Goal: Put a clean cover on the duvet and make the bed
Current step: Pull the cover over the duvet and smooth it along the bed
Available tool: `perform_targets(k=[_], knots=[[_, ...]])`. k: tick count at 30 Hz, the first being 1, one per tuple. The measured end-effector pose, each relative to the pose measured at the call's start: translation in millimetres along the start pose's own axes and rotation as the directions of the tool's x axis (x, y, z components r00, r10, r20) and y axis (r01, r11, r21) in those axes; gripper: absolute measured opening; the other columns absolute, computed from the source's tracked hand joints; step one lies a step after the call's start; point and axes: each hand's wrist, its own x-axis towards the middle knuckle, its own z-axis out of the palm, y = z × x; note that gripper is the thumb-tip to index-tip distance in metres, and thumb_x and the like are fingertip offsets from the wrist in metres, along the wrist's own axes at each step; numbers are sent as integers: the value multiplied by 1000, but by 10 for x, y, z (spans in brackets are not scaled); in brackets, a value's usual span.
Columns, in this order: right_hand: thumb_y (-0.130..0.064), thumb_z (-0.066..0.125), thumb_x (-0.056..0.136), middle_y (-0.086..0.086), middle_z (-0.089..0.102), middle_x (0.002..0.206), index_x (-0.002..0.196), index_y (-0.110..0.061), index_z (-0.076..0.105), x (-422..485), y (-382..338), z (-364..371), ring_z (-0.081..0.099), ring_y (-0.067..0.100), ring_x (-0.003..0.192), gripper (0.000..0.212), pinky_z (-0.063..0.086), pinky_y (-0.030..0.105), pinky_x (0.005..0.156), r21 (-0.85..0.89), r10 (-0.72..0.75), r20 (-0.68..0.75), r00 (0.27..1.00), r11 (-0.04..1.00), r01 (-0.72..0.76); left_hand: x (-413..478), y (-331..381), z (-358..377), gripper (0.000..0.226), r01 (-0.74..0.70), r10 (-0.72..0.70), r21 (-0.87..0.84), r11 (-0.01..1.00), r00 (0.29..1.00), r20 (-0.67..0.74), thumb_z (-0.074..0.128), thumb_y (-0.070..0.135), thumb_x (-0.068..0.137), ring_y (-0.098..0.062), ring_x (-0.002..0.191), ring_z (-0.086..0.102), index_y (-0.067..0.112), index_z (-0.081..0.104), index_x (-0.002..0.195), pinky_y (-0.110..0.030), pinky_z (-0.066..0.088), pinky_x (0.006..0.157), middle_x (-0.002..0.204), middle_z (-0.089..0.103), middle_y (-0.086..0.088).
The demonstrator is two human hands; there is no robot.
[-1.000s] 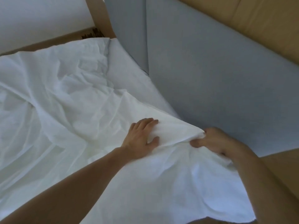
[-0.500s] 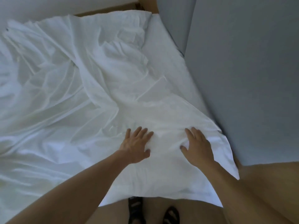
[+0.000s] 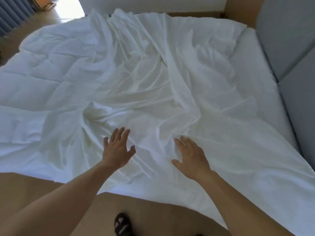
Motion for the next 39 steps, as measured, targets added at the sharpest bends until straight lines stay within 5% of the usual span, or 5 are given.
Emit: perform_targets(k=[12, 20, 26, 31, 39], knots=[[-55, 65, 83, 5, 13, 165, 158, -30, 11, 981, -1058, 502, 13, 26, 152, 96, 10, 61, 113, -336, 55, -154, 986, 936, -104, 288, -1513, 198, 85, 416, -801, -858, 302, 598, 8, 71, 48, 81, -37, 136, 37, 11, 35, 148, -53, 39, 108, 153, 32, -13], [-52, 86, 60, 18, 53, 141, 148, -14, 42, 1207, -1018, 747, 53, 34, 128, 106, 26, 58, 104, -366, 49, -234, 971, 921, -135, 366, -1567, 524, 154, 735, -606, -436, 520, 677, 417, 80, 79, 41, -40, 142, 29, 14, -1, 155, -53, 30, 115, 156, 23, -20], [1, 76, 65, 17, 69, 83, 107, 0, 68, 1353, -1031, 701, 65, 38, 72, 43, 50, 42, 70, -203, 11, -299, 954, 976, -75, 198, -1563, 898, 141, 768, -627, -640, -27, 486, 609, 90, 62, 40, -38, 126, 49, 15, 21, 153, -50, 43, 106, 140, 46, -14], [-7, 59, 86, 11, 65, 79, 90, -8, 63, 1346, -988, 420, 62, 35, 72, 6, 35, 31, 60, -128, 33, -379, 925, 988, -87, 433, -1499, 590, 28, 596, -643, -801, -55, 593, 485, 72, 17, 82, -30, 86, 60, 3, 63, 104, -38, 48, 78, 88, 63, -10], [-8, 53, 82, 20, 62, 67, 83, -3, 65, 1311, -653, -460, 62, 40, 61, 13, 49, 42, 55, -244, -101, -558, 824, 969, -47, 474, -2012, -457, 17, 300, -729, -909, 288, 685, -5, 74, 10, 77, -27, 83, 60, 20, 60, 80, -43, 52, 77, 79, 62, 2]])
